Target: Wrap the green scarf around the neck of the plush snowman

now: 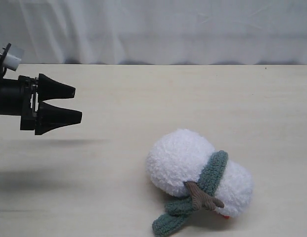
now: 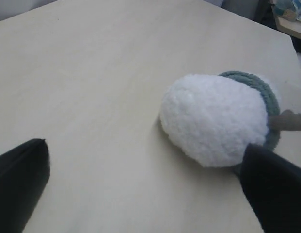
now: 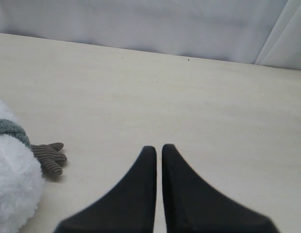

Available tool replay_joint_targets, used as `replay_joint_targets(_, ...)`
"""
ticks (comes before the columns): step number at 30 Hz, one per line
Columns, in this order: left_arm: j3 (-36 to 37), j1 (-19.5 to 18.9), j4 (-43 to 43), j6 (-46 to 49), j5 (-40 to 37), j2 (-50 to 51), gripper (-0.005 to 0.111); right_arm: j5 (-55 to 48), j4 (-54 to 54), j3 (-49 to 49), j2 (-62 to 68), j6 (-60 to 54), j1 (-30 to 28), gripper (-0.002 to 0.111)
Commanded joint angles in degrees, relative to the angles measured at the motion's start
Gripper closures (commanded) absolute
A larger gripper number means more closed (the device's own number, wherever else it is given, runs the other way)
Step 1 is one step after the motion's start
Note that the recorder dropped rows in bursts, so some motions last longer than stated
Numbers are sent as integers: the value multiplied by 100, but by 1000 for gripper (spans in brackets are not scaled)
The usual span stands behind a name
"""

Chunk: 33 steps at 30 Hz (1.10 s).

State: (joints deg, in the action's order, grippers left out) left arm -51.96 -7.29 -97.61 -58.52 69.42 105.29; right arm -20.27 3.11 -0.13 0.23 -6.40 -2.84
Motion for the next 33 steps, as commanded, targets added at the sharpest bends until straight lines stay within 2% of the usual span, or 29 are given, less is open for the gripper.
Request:
replay_joint_targets(1,427,-71,120,-202,55,-759,5,68,34,13,-23,-3,-34,104)
replay_joint_targets(10,1027,-535,-19,-872,55,-2481,5,68,34,13,-23,-3,-34,104)
replay_joint_targets(16,1058,-544,-234,-921,55,-3235,5,68,34,13,-23,-3,-34,104)
replay_joint_targets(33,1058,-544,-234,-921,55,-3429,5,68,34,13,-23,-3,-34,104)
